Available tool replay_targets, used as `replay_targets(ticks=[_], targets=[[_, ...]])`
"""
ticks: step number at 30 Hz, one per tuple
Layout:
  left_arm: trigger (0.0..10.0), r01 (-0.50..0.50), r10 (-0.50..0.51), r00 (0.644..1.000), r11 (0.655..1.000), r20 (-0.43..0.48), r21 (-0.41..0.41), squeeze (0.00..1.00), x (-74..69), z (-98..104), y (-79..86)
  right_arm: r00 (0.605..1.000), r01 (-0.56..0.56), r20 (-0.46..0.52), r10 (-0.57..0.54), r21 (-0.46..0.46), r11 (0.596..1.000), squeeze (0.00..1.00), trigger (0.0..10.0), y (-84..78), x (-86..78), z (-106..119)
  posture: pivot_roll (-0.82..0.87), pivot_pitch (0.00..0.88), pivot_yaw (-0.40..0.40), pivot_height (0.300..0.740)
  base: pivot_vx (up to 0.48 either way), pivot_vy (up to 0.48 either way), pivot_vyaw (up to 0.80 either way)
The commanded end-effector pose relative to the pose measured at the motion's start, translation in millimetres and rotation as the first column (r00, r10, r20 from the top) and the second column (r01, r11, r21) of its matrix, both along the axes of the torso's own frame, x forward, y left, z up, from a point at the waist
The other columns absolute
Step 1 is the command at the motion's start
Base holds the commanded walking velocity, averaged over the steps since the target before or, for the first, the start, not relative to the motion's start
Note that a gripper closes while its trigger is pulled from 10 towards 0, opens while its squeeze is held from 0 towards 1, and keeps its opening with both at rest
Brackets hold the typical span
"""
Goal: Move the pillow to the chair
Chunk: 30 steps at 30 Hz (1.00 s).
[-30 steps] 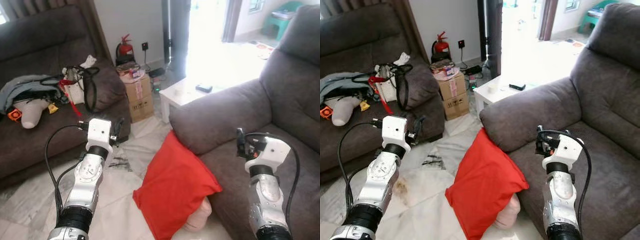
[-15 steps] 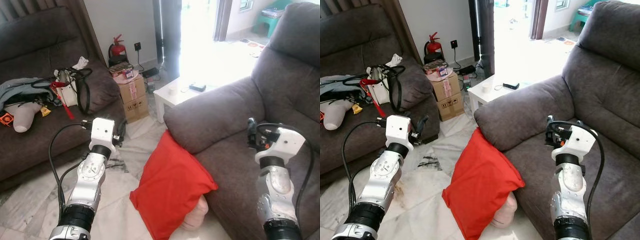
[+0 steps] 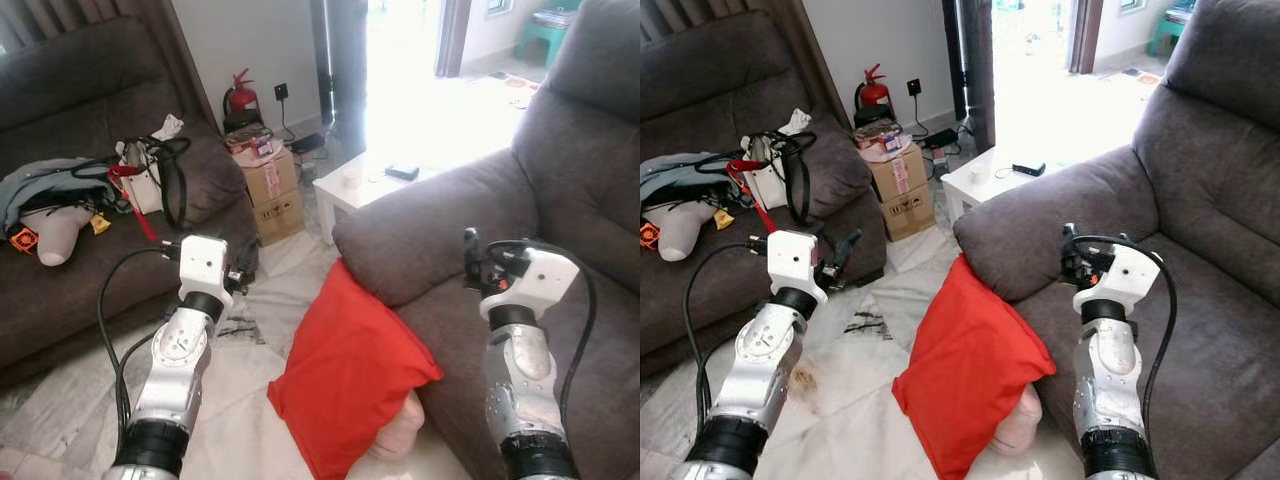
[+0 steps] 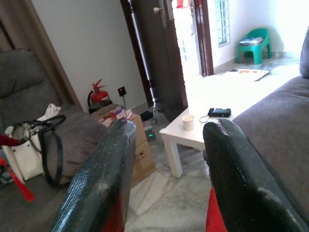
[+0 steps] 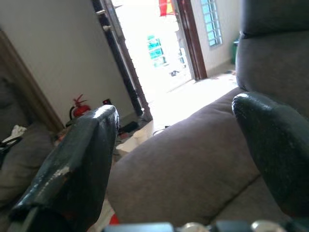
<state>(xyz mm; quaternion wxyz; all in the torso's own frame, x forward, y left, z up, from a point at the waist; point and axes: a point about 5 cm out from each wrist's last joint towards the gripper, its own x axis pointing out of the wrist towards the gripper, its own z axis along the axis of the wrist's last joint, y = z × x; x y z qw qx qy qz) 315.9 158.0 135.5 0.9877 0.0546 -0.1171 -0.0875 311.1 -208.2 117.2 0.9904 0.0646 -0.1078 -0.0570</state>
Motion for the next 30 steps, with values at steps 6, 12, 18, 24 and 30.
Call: replay_targets(ticks=[6,12,18,24,30], targets=[[10.0,0.004,-0.004,1.0,1.0,-0.005,0.021,0.0,2.5,3.1,-0.6,0.998,-0.052,0.042,0.053,-0.022,0.998,0.0,10.0,5.2,4.9,14.4,-0.1,0.0,0.112,0.74,0.0,0.0,0.0],[10.0,-0.015,0.015,1.0,1.0,-0.005,0.005,0.0,3.5,4.2,-1.0,0.995,-0.093,0.042,0.094,-0.034,0.995,0.0,10.0,8.9,10.5,19.4,-0.11,0.0,0.092,0.74,0.0,0.0,0.0],[10.0,0.0,0.0,1.0,1.0,0.002,0.002,0.0,9.4,7.1,-8.5,0.993,-0.109,0.045,0.11,-0.035,0.993,0.0,10.0,8.7,19.0,23.6,-0.09,0.0,0.063,0.74,0.0,0.0,0.0],[10.0,-0.013,0.013,1.0,1.0,0.027,-0.012,0.0,12.5,13.4,-12.1,0.985,-0.166,0.048,0.168,-0.043,0.985,0.0,10.0,19.0,29.9,31.7,-0.08,0.0,0.035,0.74,0.0,0.0,0.0],[10.0,-0.024,0.025,0.999,0.999,0.035,-0.023,0.0,15.8,15.7,-15.2,0.979,-0.193,0.055,0.196,-0.053,0.98,0.0,10.0,22.9,34.1,35.9,-0.06,0.0,0.027,0.74,0.0,0.0,0.0]])
